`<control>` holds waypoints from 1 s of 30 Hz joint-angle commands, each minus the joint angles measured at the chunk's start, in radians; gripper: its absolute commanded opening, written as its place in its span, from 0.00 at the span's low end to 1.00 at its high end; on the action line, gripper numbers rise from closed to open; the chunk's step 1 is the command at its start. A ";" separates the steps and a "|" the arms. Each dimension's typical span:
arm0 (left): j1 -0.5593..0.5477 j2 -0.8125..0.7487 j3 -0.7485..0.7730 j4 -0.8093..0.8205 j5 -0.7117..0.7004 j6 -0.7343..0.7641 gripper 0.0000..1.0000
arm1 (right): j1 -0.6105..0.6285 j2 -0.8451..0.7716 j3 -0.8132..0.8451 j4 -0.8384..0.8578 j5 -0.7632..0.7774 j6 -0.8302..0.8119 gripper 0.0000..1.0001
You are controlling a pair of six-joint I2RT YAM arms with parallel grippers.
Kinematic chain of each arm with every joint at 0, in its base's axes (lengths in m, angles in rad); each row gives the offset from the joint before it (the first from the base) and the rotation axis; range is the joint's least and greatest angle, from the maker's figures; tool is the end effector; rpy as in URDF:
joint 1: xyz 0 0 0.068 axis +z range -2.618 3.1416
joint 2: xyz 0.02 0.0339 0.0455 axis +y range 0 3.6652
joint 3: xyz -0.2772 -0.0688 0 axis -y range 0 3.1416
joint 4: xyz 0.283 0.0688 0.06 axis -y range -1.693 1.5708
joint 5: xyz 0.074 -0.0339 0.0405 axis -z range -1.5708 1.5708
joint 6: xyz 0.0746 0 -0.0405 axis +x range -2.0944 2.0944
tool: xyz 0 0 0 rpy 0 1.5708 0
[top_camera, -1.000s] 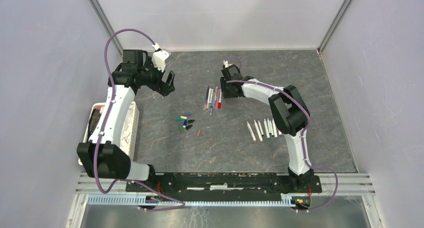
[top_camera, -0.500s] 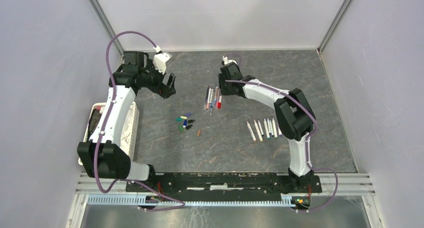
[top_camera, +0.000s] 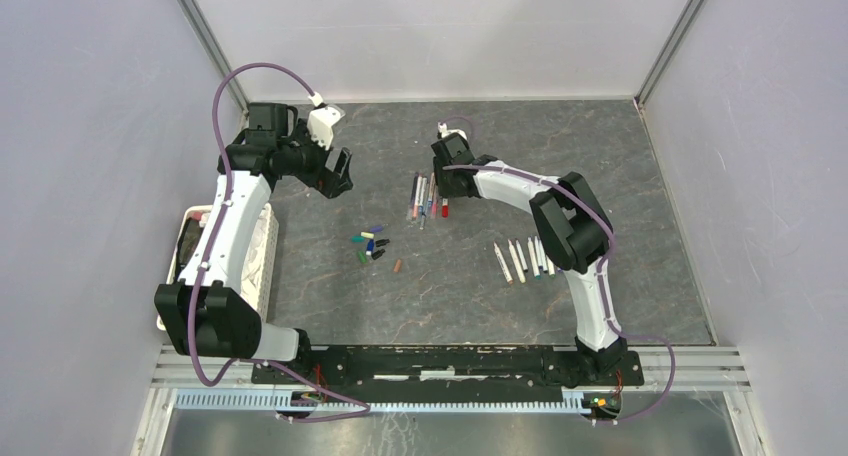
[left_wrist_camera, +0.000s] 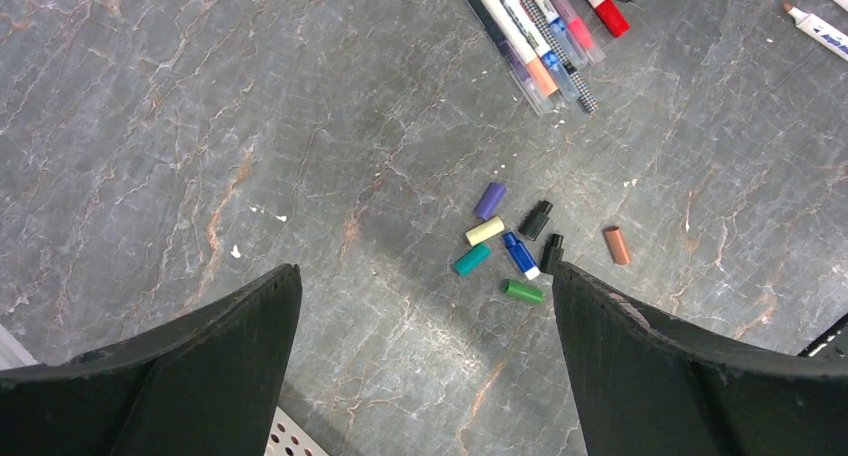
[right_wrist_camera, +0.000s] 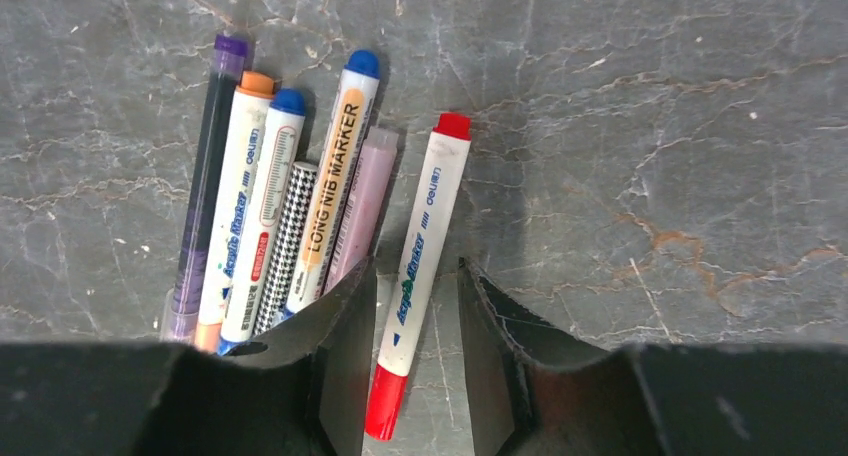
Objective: Open the pen caps
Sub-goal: Pick up the pen from the center of the board.
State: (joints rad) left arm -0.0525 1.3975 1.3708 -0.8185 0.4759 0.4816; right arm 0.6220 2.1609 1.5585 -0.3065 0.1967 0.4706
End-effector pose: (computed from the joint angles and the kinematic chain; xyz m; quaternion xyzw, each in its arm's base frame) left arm 0.3475 -0.0525 0.3340 0.3204 0.8543 -0.1419 0.3839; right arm 0.4408 0.2981 0.1168 -0.0394 0.9409 0.0887 0.3245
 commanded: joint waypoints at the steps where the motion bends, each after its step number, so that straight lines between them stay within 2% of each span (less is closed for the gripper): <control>1: 0.001 -0.028 0.008 -0.010 0.051 0.034 1.00 | 0.011 0.032 0.030 -0.045 0.064 -0.016 0.40; 7: 0.000 -0.014 0.029 -0.032 0.062 0.034 1.00 | 0.012 -0.036 -0.070 -0.033 0.128 -0.044 0.35; 11: 0.002 -0.013 0.034 -0.039 0.073 0.030 1.00 | 0.013 -0.093 -0.128 -0.029 0.168 -0.066 0.29; 15: 0.000 -0.011 0.041 -0.050 0.082 0.032 1.00 | 0.010 -0.132 -0.169 -0.029 0.190 -0.083 0.19; 20: 0.000 -0.009 0.057 -0.067 0.101 0.030 1.00 | -0.003 -0.162 -0.201 -0.007 0.132 -0.058 0.00; 30: 0.000 -0.008 0.054 -0.098 0.136 0.033 1.00 | -0.014 -0.282 -0.234 0.053 0.056 -0.026 0.00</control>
State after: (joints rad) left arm -0.0528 1.3975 1.3884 -0.8928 0.5610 0.4854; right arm 0.6144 1.9976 1.3472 -0.2863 0.2714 0.4202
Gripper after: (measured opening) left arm 0.995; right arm 0.024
